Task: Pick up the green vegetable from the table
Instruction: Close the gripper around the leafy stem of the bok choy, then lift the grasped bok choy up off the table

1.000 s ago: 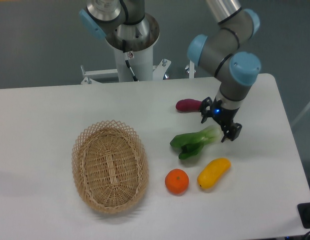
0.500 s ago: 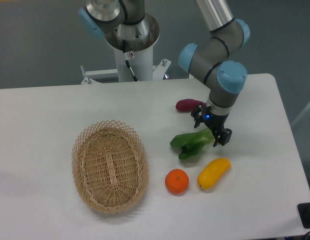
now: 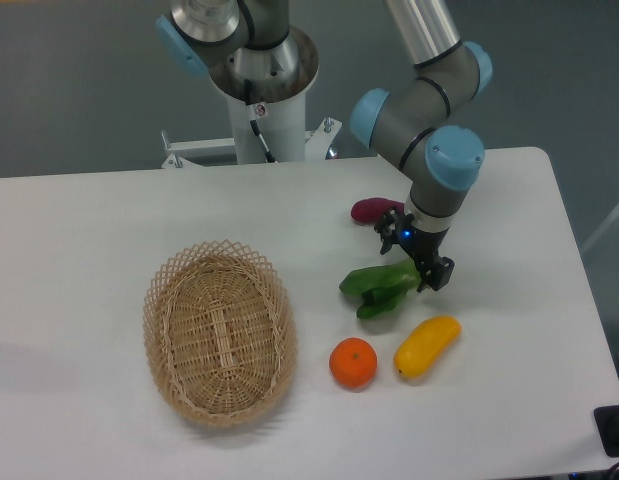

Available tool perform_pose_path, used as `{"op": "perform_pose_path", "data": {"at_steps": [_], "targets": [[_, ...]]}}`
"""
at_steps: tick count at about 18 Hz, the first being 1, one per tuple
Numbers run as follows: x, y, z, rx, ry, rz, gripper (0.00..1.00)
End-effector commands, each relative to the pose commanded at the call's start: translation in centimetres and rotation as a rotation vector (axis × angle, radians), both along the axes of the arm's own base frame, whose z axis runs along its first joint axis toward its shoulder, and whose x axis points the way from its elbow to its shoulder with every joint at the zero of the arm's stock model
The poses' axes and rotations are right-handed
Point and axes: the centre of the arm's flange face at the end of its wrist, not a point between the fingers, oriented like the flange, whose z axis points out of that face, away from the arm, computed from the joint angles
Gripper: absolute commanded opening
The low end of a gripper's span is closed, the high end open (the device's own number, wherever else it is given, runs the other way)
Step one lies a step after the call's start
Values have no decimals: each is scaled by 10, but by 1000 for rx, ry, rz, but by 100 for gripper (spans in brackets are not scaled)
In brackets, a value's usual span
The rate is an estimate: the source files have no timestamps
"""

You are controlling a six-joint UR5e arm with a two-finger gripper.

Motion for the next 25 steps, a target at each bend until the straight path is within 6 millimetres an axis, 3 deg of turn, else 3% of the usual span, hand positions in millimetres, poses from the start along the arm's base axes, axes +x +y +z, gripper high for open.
{"op": "perform_pose_path", "data": {"at_steps": [1, 4, 10, 18, 20, 23, 25], "targets": [[0, 0, 0, 1, 1, 0, 100], [0, 1, 1, 3, 4, -2, 80], [-2, 3, 3, 6, 10, -8, 59], [-4, 5, 14, 15, 32, -17, 53], [-10, 6, 25, 26, 53, -18, 53], [-17, 8, 69, 57, 114, -14, 53], [-15, 10, 82, 64, 123, -17, 53]]}}
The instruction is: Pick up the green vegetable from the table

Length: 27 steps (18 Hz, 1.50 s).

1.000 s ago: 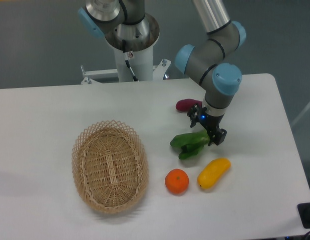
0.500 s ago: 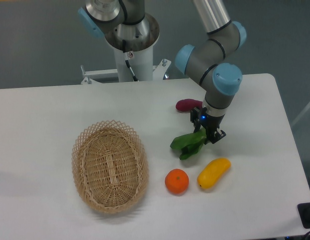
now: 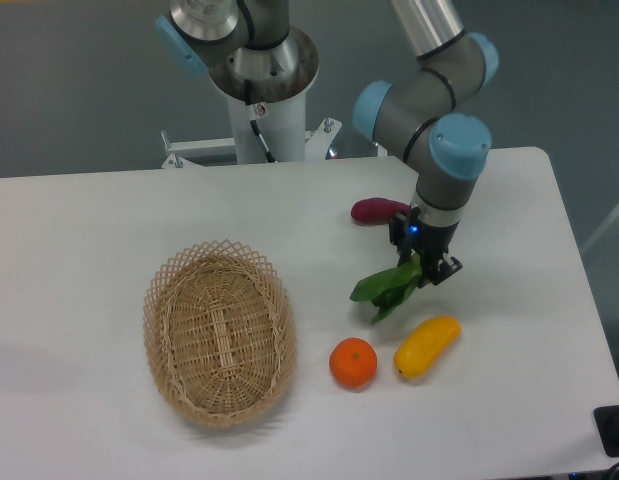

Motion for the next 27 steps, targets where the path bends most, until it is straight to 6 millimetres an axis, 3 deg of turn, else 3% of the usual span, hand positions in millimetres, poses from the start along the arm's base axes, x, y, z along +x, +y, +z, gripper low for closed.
{"op": "perform_pose_path", "data": {"at_steps": [4, 8, 15, 21, 27], "targets": [[6, 15, 17, 55, 3, -15, 53], [15, 30, 48, 214, -41, 58, 53], [46, 95, 99, 318, -83, 194, 52], [64, 121, 118, 358, -103, 235, 52], [66, 125, 125, 385, -122, 247, 52]]}}
